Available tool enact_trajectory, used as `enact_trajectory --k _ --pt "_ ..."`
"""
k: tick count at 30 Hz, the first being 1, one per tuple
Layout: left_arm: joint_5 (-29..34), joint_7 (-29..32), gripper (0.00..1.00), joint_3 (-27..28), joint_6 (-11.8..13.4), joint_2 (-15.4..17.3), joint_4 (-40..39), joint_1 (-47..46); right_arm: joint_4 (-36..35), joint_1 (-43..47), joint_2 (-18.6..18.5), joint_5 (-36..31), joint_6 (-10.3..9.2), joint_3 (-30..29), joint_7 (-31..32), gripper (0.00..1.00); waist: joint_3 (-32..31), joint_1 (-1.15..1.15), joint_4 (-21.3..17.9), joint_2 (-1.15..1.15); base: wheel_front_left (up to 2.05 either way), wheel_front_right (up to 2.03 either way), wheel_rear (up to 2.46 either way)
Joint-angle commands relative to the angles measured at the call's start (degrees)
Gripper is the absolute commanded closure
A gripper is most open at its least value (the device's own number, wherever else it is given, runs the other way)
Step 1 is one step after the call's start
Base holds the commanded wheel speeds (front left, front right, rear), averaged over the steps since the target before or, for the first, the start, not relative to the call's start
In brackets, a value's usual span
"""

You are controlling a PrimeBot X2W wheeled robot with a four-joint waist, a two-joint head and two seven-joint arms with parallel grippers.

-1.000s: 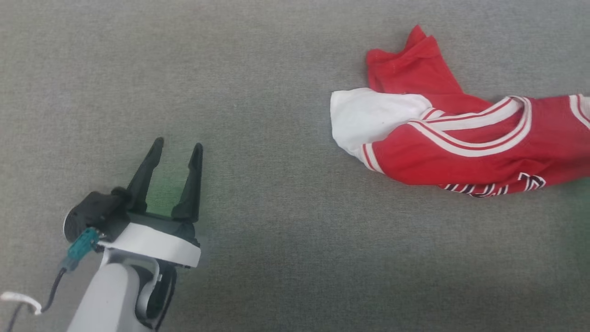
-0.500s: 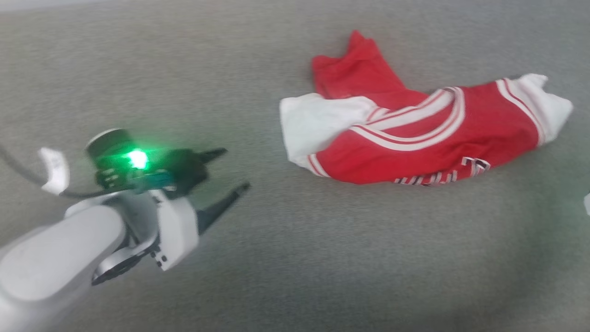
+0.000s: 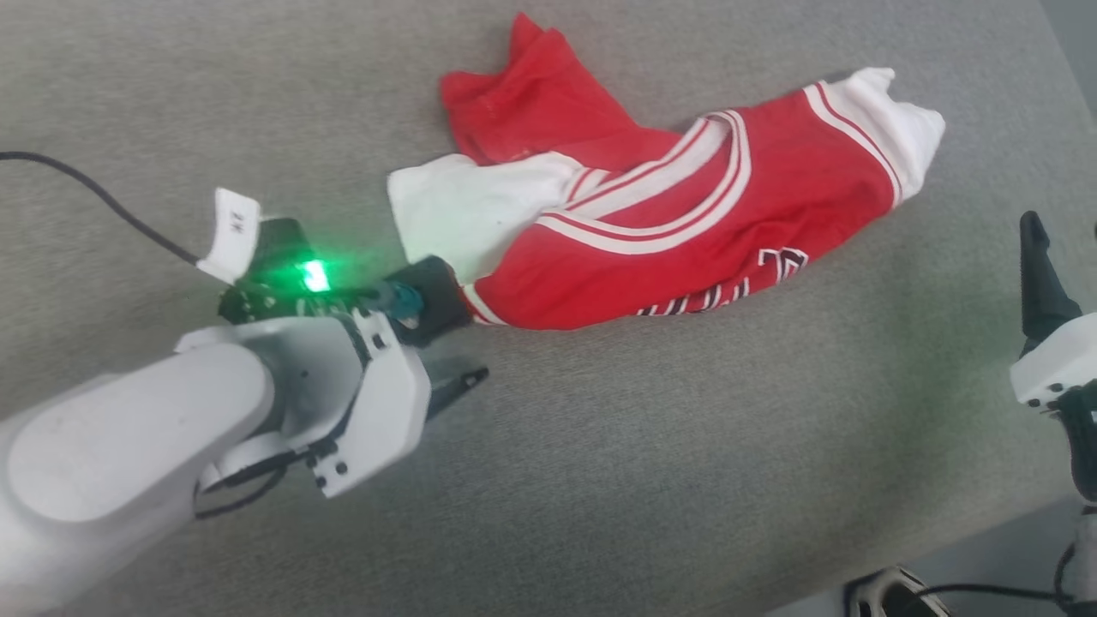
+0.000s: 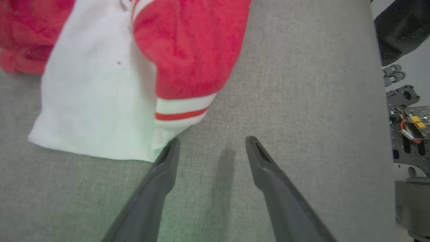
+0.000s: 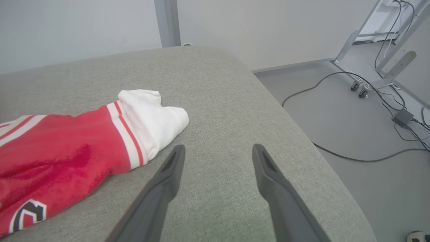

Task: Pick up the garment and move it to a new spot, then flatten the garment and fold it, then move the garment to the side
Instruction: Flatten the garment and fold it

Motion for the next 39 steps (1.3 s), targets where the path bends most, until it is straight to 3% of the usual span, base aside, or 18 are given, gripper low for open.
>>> enact_trajectory --k 1,7,8,9,10,11,18,25,29,33,34,36,37,38,39 --pt "0.3 -0.4 0.00 0.2 -0.1 0.2 0.3 -0.7 -0.1 -0.3 0.4 0.1 0.01 0.1 -0.5 0.00 1.0 0.00 -1.1 0.00 0.00 0.00 0.00" --pt "2.0 -2.1 0.00 0.1 -0.1 -0.2 2.9 -1.4 0.7 -0.3 1.4 -0.1 0.01 1.1 -1.5 0.00 1.6 0.00 -1.8 0.00 0.00 0.00 0.00" --pt "2.0 -2.0 0.07 0.1 -0.1 -0.2 3.3 -1.4 0.8 -0.4 1.6 -0.2 0.01 1.3 -1.6 0.00 1.7 0.00 -1.9 0.00 0.00 0.00 0.00" --pt "2.0 -1.6 0.42 0.1 -0.1 -0.4 3.7 -1.3 0.8 -0.6 1.8 -0.1 0.01 1.6 -1.5 0.00 1.7 0.00 -1.9 0.00 0.00 0.00 0.00" --pt "1.7 -1.0 0.67 0.1 -0.1 -0.5 4.0 -1.0 0.9 -0.7 2.0 0.0 0.01 1.8 -1.7 0.00 1.7 0.00 -1.8 0.00 0.00 0.00 0.00" --pt "0.8 -0.5 1.00 0.1 -0.1 -0.5 4.3 -0.7 1.0 -0.7 2.1 0.0 0.01 2.0 -1.8 0.00 1.6 0.00 -1.7 0.00 0.00 0.00 0.00" --pt "-9.8 -1.2 1.00 0.1 -0.1 2.3 5.6 -5.1 1.7 -0.3 2.0 -0.4 0.01 1.9 -2.3 0.00 0.1 0.00 0.8 0.00 0.00 0.00 0.00" --pt "-19.3 3.1 1.00 0.1 -0.1 10.9 3.2 -10.6 2.3 1.0 2.0 -0.5 0.01 1.8 -2.3 0.00 -2.4 0.00 3.9 0.00 0.00 0.00 0.00" --pt "-21.5 3.6 1.00 0.1 -0.1 12.2 1.2 -10.8 2.6 1.2 2.0 -0.3 0.01 1.9 -2.4 0.00 -3.3 0.00 4.7 0.00 0.00 0.00 0.00" --pt "-20.7 5.0 1.00 0.1 -0.1 10.8 -0.7 -8.7 2.6 0.8 2.1 -0.2 0.01 2.5 -2.0 0.00 -3.4 0.00 4.7 0.00 0.00 0.00 0.00" --pt "-21.0 4.4 0.96 0.2 -0.1 10.0 -0.8 -8.7 2.4 0.5 1.9 -0.1 0.01 2.6 -1.9 0.00 -3.2 0.00 4.5 0.00 0.00 0.00 0.00" --pt "-20.6 3.9 0.55 0.1 -0.1 8.4 -0.9 -8.5 2.1 0.2 1.7 -0.2 0.01 2.7 -2.2 0.00 -2.9 0.00 4.1 0.00 0.00 0.00 0.00" --pt "-20.4 4.0 0.11 0.1 -0.1 7.6 -1.0 -8.2 1.9 0.1 1.6 -0.2 0.01 2.8 -2.3 0.00 -2.7 0.00 3.7 0.00 0.00 0.00 0.00" --pt "-20.3 4.4 0.00 0.1 -0.1 6.8 -0.9 -8.0 1.7 0.1 1.7 -0.2 0.01 2.8 -2.3 0.00 -2.5 0.00 3.3 0.00 0.00 0.00 0.00" --pt "-20.1 4.7 0.00 0.1 -0.1 5.9 -0.7 -7.8 1.6 0.1 1.8 -0.1 0.01 2.7 -2.4 0.00 -2.2 0.00 2.9 0.00 0.00 0.00 0.00"
